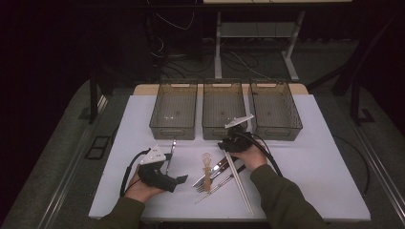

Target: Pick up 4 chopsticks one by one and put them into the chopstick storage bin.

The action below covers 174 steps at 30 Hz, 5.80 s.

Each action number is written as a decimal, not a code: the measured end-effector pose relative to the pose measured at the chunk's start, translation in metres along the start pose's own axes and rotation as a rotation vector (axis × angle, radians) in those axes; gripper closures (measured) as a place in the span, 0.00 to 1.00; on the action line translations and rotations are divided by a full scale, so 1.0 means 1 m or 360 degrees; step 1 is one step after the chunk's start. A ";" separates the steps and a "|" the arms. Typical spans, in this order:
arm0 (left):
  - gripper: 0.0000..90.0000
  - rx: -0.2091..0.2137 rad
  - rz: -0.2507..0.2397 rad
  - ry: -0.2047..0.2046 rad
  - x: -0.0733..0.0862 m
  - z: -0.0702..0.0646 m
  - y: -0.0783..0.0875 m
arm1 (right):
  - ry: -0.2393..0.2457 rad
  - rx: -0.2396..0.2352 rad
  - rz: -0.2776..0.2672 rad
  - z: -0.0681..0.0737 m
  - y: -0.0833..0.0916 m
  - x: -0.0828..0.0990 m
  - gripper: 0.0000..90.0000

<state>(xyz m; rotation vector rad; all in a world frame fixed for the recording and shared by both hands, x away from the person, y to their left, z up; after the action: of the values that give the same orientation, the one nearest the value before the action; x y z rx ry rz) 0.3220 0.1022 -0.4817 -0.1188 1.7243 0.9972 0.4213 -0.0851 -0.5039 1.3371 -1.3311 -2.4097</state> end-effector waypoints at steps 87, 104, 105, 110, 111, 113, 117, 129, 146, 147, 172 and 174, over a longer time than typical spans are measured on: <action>0.00 -0.0018 -0.0007 0.0017 0.000 0.000 0.001 | 0.0220 -0.0125 0.0061 0.020 0.077 0.076 0.89; 0.00 -0.0024 -0.0010 0.0013 -0.001 0.000 0.002 | 0.0250 -0.0141 0.0149 0.018 0.076 0.091 0.91; 0.00 -0.0024 -0.0010 0.0015 -0.001 0.000 0.002 | 0.0256 -0.0130 0.0156 0.018 0.075 0.092 0.91; 0.00 -0.0023 -0.0012 0.0016 -0.001 0.000 0.002 | 0.0256 -0.0104 0.0182 0.015 0.074 0.094 0.91; 0.00 -0.0023 -0.0012 0.0017 -0.001 0.000 0.002 | 0.0262 -0.0103 0.0189 0.015 0.074 0.095 0.91; 0.00 -0.0023 -0.0011 0.0014 -0.001 0.000 0.002 | 0.0268 -0.0091 0.0203 0.015 0.072 0.096 0.90; 0.00 -0.0023 -0.0009 0.0013 0.000 0.000 0.002 | 0.0296 -0.0072 0.0213 0.014 0.071 0.097 0.91; 0.00 -0.0015 0.0003 -0.0022 0.002 -0.002 0.000 | 0.0268 -0.0027 0.0214 0.015 0.070 0.097 0.93; 0.00 0.0006 0.0049 -0.0102 0.006 -0.004 -0.004 | 0.0251 -0.0039 0.0219 0.014 0.070 0.097 0.94; 0.00 0.0013 0.0047 -0.0108 0.006 -0.004 -0.004 | 0.0252 -0.0039 0.0219 0.014 0.070 0.097 0.94; 0.00 0.0028 0.0015 -0.0079 0.004 -0.001 0.001 | 0.0257 -0.0096 0.0129 0.013 0.081 0.086 0.94; 0.00 0.0028 0.0015 -0.0077 0.004 -0.001 0.001 | 0.0237 -0.0077 0.0111 0.012 0.084 0.083 0.94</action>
<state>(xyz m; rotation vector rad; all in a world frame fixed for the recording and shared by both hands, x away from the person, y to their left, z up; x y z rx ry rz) 0.3193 0.1038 -0.4849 -0.0747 1.6901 0.9841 0.3347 -0.1658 -0.4949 1.4022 -1.2522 -2.2343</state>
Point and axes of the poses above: each handheld gripper's, and its own axes: y roughly backward along the jaws, x roughly out of its underside, z roughly to its left, the point moved 9 cm from there along -y, roughly forward along the jaws, and after that the axes turned 7 degrees about -x, right-handed, at the moved point
